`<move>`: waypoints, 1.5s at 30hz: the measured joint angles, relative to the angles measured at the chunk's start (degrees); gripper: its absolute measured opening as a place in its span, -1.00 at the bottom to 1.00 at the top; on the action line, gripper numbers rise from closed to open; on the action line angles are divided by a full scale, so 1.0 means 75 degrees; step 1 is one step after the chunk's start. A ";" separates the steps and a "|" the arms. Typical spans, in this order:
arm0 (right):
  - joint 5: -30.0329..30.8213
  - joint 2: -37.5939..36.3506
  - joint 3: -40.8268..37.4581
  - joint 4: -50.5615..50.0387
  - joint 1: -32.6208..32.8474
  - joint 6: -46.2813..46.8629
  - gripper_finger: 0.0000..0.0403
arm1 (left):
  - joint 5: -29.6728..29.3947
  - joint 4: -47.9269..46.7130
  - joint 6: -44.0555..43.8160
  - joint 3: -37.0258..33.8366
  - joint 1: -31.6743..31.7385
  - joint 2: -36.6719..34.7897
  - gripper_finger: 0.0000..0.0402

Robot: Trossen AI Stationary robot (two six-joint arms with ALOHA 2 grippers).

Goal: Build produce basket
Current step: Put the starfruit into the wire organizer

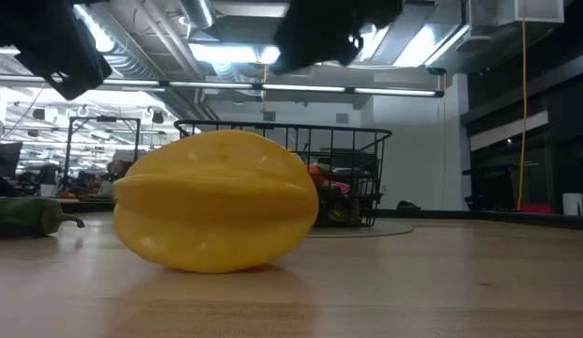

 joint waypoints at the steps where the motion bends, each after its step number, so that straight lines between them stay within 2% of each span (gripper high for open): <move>1: -0.0197 0.0000 -0.0111 0.0059 -0.0050 -0.0074 -0.07 | -0.0130 0.0010 0.0038 0.0000 -0.0038 0.0003 -0.79; 6: -0.0990 0.0249 -0.0381 0.0334 -0.0236 0.0100 -0.07 | -0.0431 -0.0007 0.0066 0.0000 -0.0092 0.0017 -0.79; 11: -0.1005 0.0943 -0.0051 0.0407 -0.0271 0.0257 -0.07 | -0.0782 -0.0024 0.0069 0.0000 -0.0092 0.0023 -0.79; 19: -0.1016 0.1709 0.0920 0.0237 -0.0271 0.0054 -0.07 | -0.0820 -0.0038 0.0069 0.0000 -0.0092 0.0023 -0.79; 29: -0.1820 0.2278 0.1057 0.0074 -0.0271 0.0314 -0.07 | -0.0825 -0.0093 0.0069 0.0000 -0.0092 0.0023 -0.79; 33: -0.1442 0.2299 0.1069 0.0096 -0.0274 0.0307 -0.07 | -0.0826 -0.0093 0.0070 0.0000 -0.0092 0.0023 -0.79; 41: 0.0513 0.1758 0.1063 0.0064 -0.0318 0.0336 -0.07 | -0.0828 -0.0221 0.0067 0.0000 -0.0092 0.0023 -0.79; 43: 0.0491 0.1608 0.1060 0.0030 -0.0315 0.0330 -0.07 | -0.0854 -0.0229 0.0067 0.0000 -0.0092 0.0026 -0.79; 45: -0.0133 0.1493 0.1060 0.0094 -0.0315 0.0314 -0.07 | -0.0946 -0.0228 0.0066 0.0000 -0.0092 0.0026 -0.79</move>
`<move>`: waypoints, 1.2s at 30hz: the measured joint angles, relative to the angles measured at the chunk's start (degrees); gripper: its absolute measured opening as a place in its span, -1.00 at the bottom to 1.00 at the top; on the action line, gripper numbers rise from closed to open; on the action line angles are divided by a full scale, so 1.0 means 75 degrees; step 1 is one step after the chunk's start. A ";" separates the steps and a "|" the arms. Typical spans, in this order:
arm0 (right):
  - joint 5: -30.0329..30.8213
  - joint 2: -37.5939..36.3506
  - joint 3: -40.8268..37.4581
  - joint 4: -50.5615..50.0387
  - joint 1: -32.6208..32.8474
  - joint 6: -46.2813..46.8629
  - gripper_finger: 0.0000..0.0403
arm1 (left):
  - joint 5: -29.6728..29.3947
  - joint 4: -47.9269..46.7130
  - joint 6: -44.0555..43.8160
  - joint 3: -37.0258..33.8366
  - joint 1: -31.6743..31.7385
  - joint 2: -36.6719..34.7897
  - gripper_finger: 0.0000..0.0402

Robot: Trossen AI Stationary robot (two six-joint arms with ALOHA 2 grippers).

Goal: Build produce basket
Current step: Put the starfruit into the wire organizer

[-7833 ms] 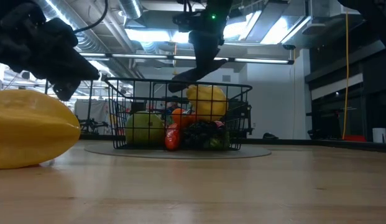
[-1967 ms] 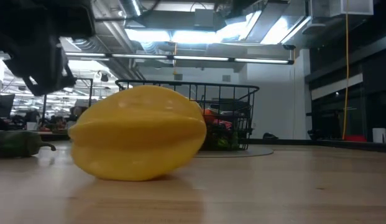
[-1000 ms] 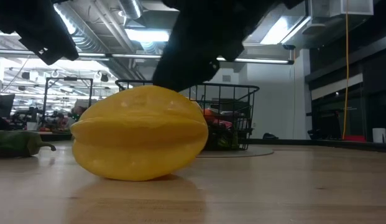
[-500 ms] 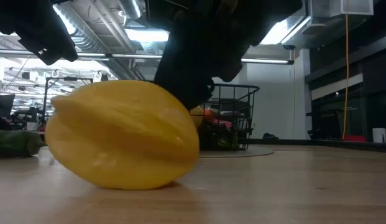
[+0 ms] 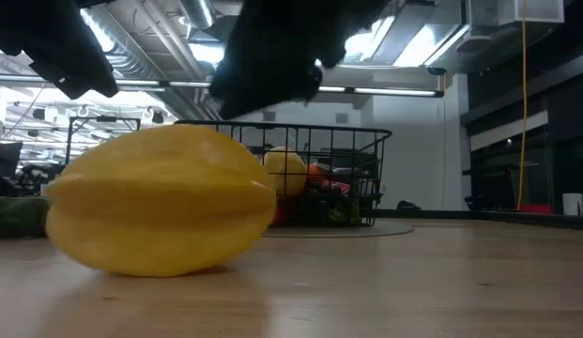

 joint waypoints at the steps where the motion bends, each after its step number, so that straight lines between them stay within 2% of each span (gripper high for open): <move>1: -0.0505 -0.0039 0.0000 0.0075 -0.0001 -0.0001 -0.07 | -0.0030 0.0001 0.0000 0.0000 0.0000 0.0000 -0.79; 3: -0.1468 -0.0048 0.0000 0.0247 -0.0005 -0.0010 -0.07 | -0.0040 0.0004 0.0003 0.0000 0.0000 0.0000 -0.79; 5: -0.1887 -0.0002 0.0000 0.0249 0.0005 -0.0012 -0.07 | -0.0079 0.0004 0.0000 0.0000 0.0000 0.0000 -0.79; 13: -0.1128 0.0107 -0.0006 0.0215 -0.0012 -0.0068 -0.07 | -0.0320 0.0010 0.0000 0.0000 0.0015 0.0000 -0.79; 25: -0.1368 0.0113 -0.0006 0.0244 0.0178 0.0005 -0.07 | -0.0415 0.0012 0.0000 0.0000 0.0015 0.0000 -0.79; 36: -0.1531 0.0902 -0.0015 0.0961 0.0189 -0.0015 -0.07 | -0.0422 0.0021 0.0000 0.0000 0.0015 0.0000 -0.79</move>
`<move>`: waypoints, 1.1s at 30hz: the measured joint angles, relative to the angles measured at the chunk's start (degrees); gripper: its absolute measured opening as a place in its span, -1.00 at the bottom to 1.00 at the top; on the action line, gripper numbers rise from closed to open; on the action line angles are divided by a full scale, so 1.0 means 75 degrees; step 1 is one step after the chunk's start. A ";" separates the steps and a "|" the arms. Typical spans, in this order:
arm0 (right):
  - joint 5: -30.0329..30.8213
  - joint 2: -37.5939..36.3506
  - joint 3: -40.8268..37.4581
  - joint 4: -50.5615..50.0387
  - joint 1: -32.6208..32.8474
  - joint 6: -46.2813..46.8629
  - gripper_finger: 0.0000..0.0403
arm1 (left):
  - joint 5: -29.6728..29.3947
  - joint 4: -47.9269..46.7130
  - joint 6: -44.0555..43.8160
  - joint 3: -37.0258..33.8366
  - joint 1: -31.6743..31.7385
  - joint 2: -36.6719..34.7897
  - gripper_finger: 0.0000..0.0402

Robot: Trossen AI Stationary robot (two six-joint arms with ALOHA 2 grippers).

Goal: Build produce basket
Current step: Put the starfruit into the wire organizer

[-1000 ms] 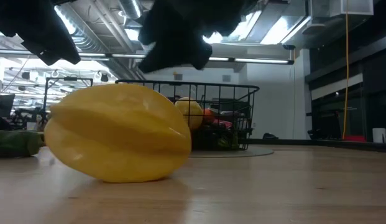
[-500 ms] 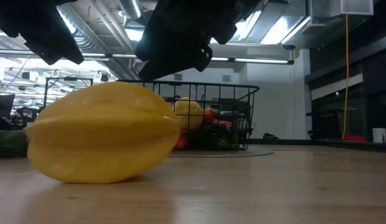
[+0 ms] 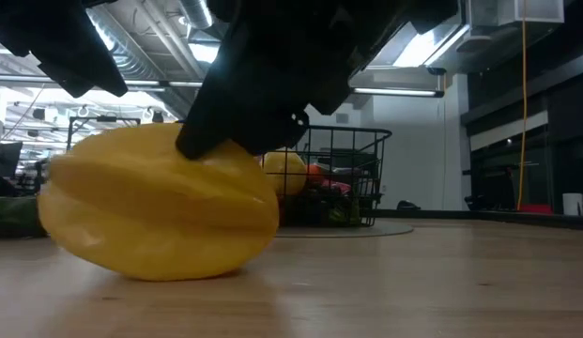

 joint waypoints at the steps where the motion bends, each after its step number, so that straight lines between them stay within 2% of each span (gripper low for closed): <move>1: 0.0003 0.0035 0.0000 0.0029 0.0003 0.0002 -0.07 | 0.0000 -0.0002 0.0000 0.0000 0.0000 0.0000 -0.79; 4: -0.0020 0.0096 0.0011 0.0072 -0.0025 0.0019 -0.10 | 0.0000 -0.0002 0.0000 0.0000 0.0000 0.0000 -0.79; 7: 0.0031 0.0111 0.0018 0.0095 -0.0050 0.0031 -0.24 | 0.0000 -0.0006 0.0000 0.0000 0.0002 0.0000 -0.79; 13: 0.0128 0.0111 0.0020 0.0076 -0.0052 0.0022 -0.90 | -0.0012 -0.0014 0.0000 0.0000 0.0003 0.0000 -0.79; 18: 0.0684 -0.0175 -0.0011 -0.0465 -0.0070 -0.0029 -0.95 | -0.0015 -0.0017 0.0000 0.0000 0.0003 0.0000 -0.79; 20: 0.1239 -0.0489 0.0026 -0.1062 -0.0073 -0.0150 -0.97 | -0.0015 -0.0019 0.0000 0.0000 0.0002 0.0000 -0.79; 25: 0.3451 -0.1181 0.0773 -0.3550 -0.0036 -0.0066 -0.98 | -0.0020 -0.0020 0.0000 0.0000 0.0003 0.0000 -0.79; 33: 0.6905 -0.1433 0.2899 -0.6887 0.0039 -0.0034 -0.99 | -0.0181 -0.0020 0.0000 0.0000 0.0003 0.0000 -0.79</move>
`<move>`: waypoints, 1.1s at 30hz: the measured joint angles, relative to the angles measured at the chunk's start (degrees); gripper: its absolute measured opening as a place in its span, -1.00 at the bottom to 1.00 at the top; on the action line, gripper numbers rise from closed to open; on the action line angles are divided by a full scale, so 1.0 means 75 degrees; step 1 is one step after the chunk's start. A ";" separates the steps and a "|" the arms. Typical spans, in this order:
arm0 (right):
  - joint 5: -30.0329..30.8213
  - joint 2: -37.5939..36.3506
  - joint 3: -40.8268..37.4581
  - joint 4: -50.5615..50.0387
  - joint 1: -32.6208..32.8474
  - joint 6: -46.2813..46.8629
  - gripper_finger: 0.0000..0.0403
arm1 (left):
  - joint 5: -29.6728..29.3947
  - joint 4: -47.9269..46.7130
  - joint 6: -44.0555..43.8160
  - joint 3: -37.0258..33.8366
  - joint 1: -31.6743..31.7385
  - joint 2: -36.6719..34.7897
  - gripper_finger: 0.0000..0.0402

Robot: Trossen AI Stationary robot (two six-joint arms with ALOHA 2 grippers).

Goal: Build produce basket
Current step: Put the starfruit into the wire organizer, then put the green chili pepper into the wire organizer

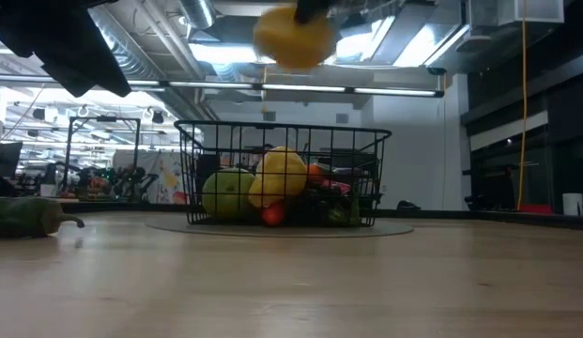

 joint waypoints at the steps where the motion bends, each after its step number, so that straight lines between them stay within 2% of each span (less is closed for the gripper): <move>1: 0.0286 0.0000 0.0243 -0.0166 -0.0038 -0.0060 -0.99 | -0.0032 0.0000 0.0003 0.0000 0.0000 0.0000 -0.79; 5: 0.0411 0.0000 0.1012 -0.0268 -0.0346 -0.0697 -0.99 | -0.0043 0.0000 0.0003 0.0000 -0.0001 0.0000 -0.79; 10: -0.0890 0.0002 0.1379 0.0028 -0.1035 -0.1172 -0.97 | -0.0049 0.0000 0.0000 0.0000 0.0000 0.0000 -0.79; 12: -0.1124 0.0009 0.1385 0.0129 -0.1345 -0.1170 -0.92 | -0.0097 0.0002 0.0000 0.0000 -0.0003 0.0015 -0.79; 16: -0.1272 0.0007 0.1275 0.0281 -0.1909 -0.1365 -0.72 | -0.0236 0.0009 0.0000 0.0000 -0.0001 0.0103 -0.80; 22: -0.3107 0.0032 0.1274 0.0725 -0.2424 -0.1385 -0.31 | -0.0236 -0.0003 0.0000 0.0000 0.0000 0.0114 -0.79; 25: -0.3322 0.0032 0.1274 0.0915 -0.2485 -0.1381 -0.15 | -0.0239 -0.0002 -0.0003 0.0000 0.0000 0.0114 -0.79; 30: -0.3381 0.0032 0.1274 0.0653 -0.2484 -0.1047 -0.02 | -0.0239 0.0003 -0.0003 0.0000 -0.0003 0.0114 -0.79; 33: -0.3860 0.0032 0.1274 0.0012 -0.2432 -0.0492 -0.01 | -0.0239 0.0000 -0.0003 0.0000 -0.0003 0.0114 -0.79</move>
